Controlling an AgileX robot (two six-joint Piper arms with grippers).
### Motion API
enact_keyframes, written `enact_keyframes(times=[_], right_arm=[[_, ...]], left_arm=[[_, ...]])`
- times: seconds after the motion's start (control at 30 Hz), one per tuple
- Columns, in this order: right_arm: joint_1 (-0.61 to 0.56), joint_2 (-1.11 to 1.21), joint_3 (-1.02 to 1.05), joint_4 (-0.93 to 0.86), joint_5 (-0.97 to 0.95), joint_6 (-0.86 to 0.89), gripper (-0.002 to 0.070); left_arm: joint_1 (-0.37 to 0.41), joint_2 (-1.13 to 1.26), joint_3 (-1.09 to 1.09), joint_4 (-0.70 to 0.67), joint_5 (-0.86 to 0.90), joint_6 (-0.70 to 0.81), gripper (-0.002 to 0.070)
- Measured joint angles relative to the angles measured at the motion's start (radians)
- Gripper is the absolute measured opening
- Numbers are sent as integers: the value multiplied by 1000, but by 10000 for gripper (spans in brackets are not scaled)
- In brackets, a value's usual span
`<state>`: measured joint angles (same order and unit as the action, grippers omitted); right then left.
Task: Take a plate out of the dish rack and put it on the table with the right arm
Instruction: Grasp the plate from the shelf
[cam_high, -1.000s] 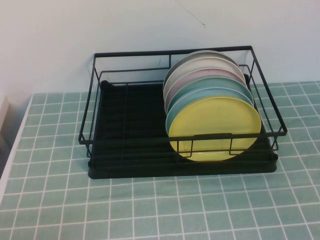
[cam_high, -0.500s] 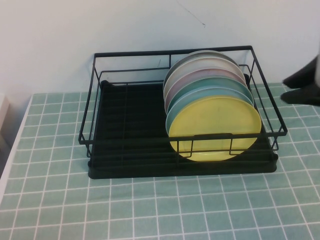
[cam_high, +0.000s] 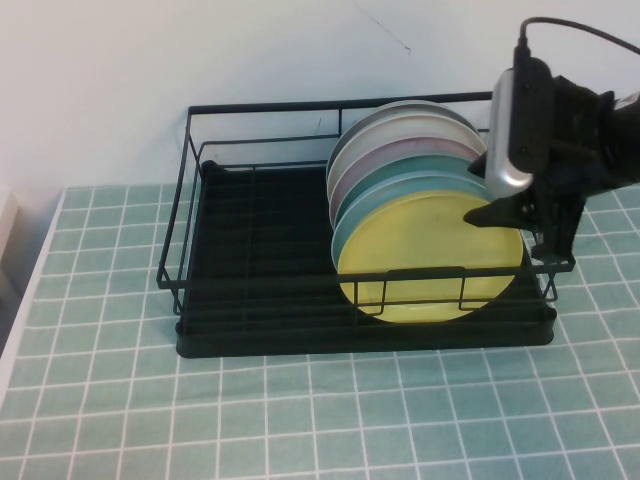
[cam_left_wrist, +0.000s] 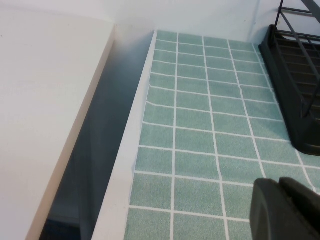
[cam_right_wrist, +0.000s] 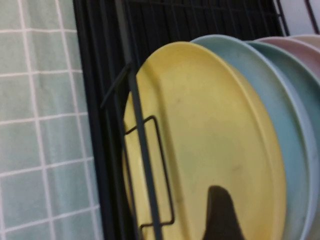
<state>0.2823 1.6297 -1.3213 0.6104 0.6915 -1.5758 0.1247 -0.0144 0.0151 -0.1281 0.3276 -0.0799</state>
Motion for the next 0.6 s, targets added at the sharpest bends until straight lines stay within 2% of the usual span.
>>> enact_keyframes(times=[0.6], right_arm=[[28, 62, -7, 0, -77, -31, 394]], left_arm=[[0, 0, 0, 0, 0, 0, -3]])
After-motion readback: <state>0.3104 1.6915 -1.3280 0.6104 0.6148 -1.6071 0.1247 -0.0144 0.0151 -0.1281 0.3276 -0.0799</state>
